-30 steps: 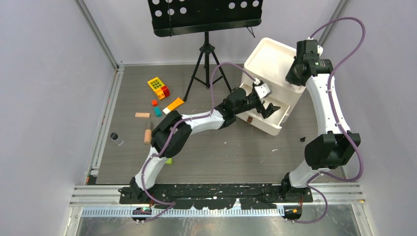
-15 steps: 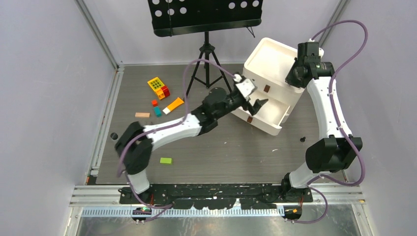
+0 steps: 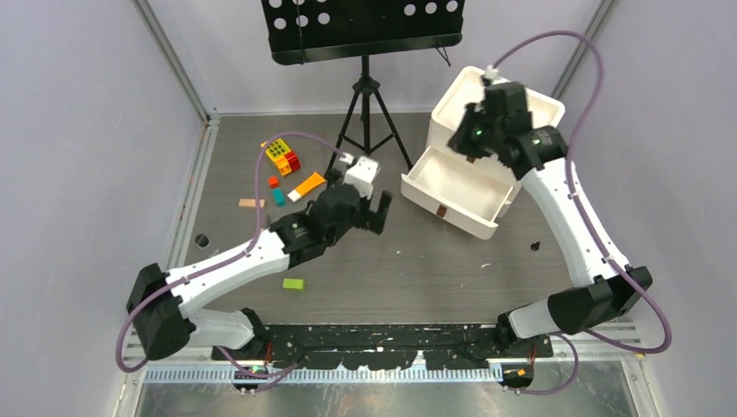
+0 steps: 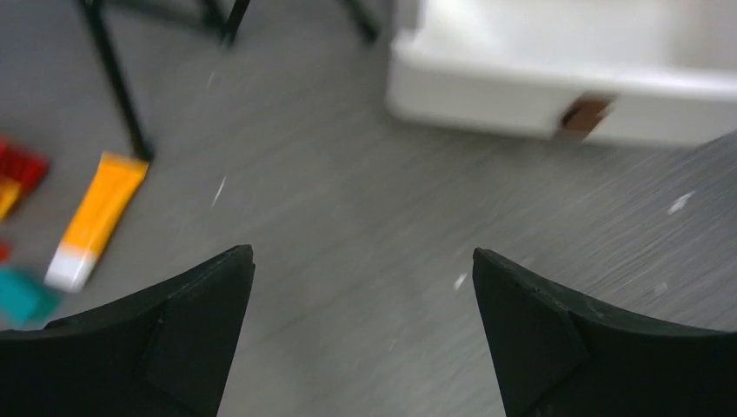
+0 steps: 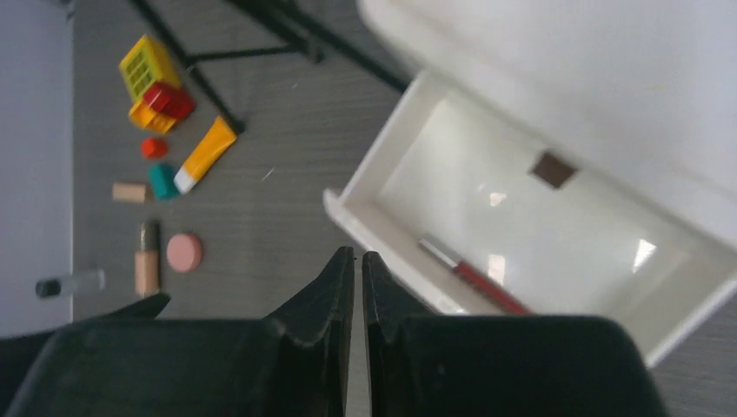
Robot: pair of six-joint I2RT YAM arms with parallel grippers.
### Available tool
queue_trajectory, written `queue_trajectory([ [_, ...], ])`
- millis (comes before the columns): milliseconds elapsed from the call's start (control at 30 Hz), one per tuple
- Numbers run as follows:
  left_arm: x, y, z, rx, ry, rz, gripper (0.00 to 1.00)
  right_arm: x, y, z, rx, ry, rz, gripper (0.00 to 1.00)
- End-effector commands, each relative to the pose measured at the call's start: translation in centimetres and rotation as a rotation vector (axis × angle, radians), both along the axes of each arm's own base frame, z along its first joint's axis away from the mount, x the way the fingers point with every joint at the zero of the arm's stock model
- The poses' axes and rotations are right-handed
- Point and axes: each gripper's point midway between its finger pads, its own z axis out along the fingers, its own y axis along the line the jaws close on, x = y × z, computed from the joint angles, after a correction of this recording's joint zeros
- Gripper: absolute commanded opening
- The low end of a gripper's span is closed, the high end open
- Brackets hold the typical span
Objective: Organize the makeup
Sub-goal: Close the drawer in the storage box, then pick up the makeup tool from the center of the board.
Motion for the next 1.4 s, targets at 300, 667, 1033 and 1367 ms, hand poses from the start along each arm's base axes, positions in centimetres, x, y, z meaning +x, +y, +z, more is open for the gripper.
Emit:
queue_trajectory([
  [300,-4.8,21.1,-8.3,0.102,0.258,0.725,1.0,-8.1,13.2,-8.3,-0.056,0.035,0.331,0.25],
  [667,-7.9,22.9,-13.7,0.11,0.414,0.815,1.0,-11.9,13.4,-13.1,-0.077,0.093,0.372,0.39],
  [1033,-2.5,23.2,-15.8,0.064,0.468,0.869,1.0,-12.5,10.7,-11.4,-0.152,0.05,0.348,0.5],
  [1367,2.5,24.0,-18.3,0.037,0.541,0.854,1.0,-12.8,6.2,-7.8,-0.238,-0.042,0.227,0.59],
])
